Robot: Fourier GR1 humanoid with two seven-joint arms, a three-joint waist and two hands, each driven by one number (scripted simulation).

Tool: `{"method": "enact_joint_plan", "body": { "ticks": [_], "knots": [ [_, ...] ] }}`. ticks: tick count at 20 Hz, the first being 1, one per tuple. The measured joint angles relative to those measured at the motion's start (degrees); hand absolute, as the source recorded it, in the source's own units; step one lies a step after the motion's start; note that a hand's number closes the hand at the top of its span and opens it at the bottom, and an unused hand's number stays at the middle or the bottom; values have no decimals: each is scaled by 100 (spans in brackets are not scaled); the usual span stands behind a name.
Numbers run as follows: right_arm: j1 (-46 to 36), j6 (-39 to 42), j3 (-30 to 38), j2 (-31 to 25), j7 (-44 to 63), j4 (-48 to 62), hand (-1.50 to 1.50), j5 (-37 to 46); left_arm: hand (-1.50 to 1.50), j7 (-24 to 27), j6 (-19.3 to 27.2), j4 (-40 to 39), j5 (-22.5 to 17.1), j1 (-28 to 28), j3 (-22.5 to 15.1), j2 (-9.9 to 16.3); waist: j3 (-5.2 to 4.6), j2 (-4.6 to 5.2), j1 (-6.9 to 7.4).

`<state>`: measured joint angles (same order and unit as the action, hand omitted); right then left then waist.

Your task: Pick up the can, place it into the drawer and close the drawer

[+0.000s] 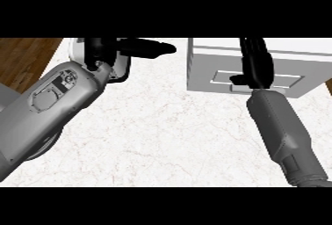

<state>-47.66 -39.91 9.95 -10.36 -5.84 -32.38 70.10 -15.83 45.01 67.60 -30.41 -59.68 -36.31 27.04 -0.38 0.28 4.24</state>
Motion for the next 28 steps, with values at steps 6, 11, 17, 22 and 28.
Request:
{"method": "enact_joint_plan", "body": {
  "ticks": [6,11,17,22,28],
  "knots": [
    [-506,-374,167,-1,74,750,-150,22,-150,20,-15,419,101,414,58,181,25,13,-12],
    [-978,-333,256,-140,84,1250,-150,61,-150,62,-28,625,207,653,55,231,26,64,26],
    [-1309,-225,359,-242,-13,1680,-150,47,-150,33,-91,914,257,867,114,343,34,100,47],
    [-1464,-55,612,-238,-480,1782,-150,-245,-150,145,-121,1096,302,1124,147,364,50,127,15],
    [-1559,234,1210,-111,-1267,1682,-150,-970,-150,233,-163,1164,340,1350,213,446,69,143,-55]
  ]
}}
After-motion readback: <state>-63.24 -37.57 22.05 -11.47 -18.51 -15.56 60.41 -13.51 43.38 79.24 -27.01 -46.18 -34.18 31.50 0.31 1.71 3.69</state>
